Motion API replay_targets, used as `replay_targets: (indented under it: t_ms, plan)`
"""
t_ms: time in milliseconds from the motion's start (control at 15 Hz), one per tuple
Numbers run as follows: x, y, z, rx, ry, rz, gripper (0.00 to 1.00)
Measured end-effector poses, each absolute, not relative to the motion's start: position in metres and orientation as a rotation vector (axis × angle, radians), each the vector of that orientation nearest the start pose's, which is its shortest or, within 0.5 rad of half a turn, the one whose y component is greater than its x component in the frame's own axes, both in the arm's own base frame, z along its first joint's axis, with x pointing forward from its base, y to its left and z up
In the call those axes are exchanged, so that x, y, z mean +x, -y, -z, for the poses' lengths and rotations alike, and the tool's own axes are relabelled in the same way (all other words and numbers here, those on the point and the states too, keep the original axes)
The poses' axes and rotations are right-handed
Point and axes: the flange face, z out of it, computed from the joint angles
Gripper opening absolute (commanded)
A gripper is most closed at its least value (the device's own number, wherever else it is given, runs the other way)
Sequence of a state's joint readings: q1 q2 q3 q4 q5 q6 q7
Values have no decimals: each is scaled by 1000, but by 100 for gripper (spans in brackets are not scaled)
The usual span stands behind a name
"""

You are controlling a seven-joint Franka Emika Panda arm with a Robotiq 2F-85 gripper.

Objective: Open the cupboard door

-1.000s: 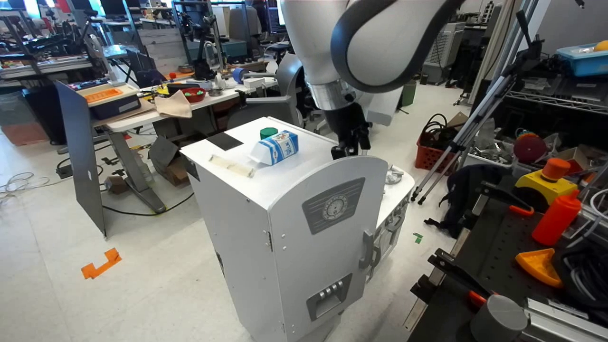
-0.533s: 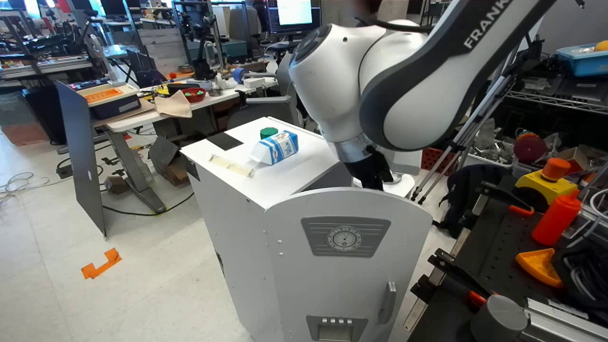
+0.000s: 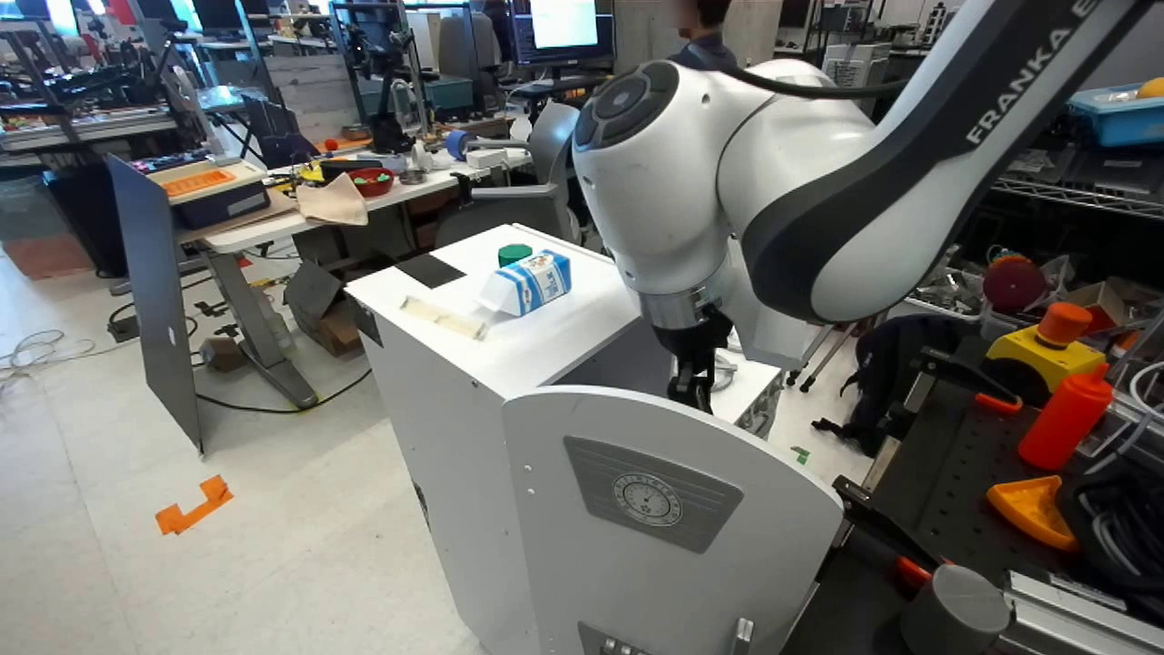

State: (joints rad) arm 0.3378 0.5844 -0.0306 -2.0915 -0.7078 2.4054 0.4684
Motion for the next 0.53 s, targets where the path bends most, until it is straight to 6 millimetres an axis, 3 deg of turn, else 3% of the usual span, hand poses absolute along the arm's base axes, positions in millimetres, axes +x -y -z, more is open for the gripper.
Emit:
replay_targets:
  t_ms: [267, 533]
  plan:
    - [530, -165, -126, -3467, 679, 200, 100]
    - [527, -162, -124, -3407, 528, 310, 100]
